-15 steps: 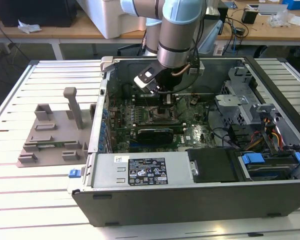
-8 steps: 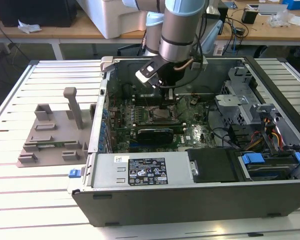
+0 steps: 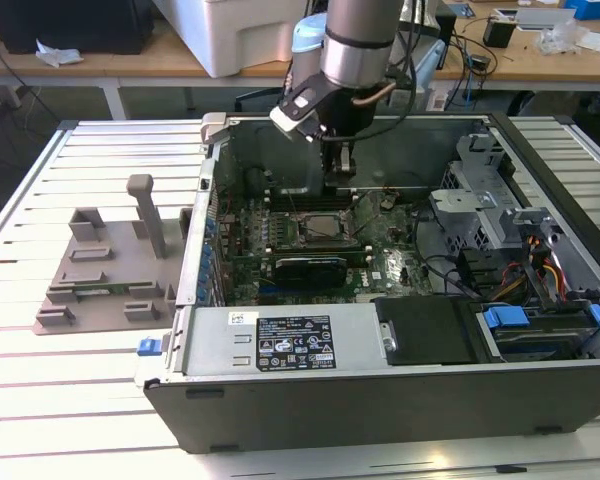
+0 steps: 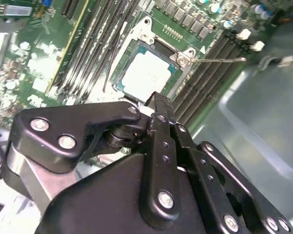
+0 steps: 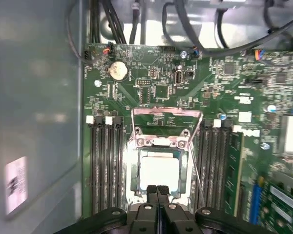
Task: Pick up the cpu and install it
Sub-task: 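Place the cpu into insertion slot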
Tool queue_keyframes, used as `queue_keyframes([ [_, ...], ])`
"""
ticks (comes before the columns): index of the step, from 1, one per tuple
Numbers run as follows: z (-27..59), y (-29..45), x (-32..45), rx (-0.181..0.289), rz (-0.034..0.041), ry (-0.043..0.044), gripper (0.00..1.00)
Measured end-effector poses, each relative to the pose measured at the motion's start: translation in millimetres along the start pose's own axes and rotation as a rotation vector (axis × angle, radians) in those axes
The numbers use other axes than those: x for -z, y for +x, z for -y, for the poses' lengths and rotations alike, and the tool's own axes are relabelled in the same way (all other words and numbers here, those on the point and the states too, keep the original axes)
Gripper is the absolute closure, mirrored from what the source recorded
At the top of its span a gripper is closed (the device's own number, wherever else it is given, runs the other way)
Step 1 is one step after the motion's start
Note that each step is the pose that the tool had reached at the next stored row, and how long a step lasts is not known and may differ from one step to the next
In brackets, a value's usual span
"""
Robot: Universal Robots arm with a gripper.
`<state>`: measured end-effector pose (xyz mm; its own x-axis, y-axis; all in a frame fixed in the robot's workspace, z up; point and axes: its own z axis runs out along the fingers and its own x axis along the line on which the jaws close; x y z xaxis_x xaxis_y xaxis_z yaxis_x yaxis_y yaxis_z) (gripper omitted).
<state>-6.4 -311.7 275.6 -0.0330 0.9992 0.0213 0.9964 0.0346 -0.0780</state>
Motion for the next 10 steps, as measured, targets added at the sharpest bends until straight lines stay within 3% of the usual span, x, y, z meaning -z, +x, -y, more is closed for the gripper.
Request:
queue_keyframes([
  [1, 0.3, 0.1, 4.2, 0.0, 0.0, -0.0001, 0.89],
  [2, 1.3, 0.3, 16.1, 0.0, -0.0001, 0.0, 0.89],
  [4, 1.8, 0.5, 22.8, 0.0, 0.0001, 0.0, 0.89],
  [10, 1.9, 0.5, 24.8, 0.0, -0.0003, -0.0001, 0.89],
])
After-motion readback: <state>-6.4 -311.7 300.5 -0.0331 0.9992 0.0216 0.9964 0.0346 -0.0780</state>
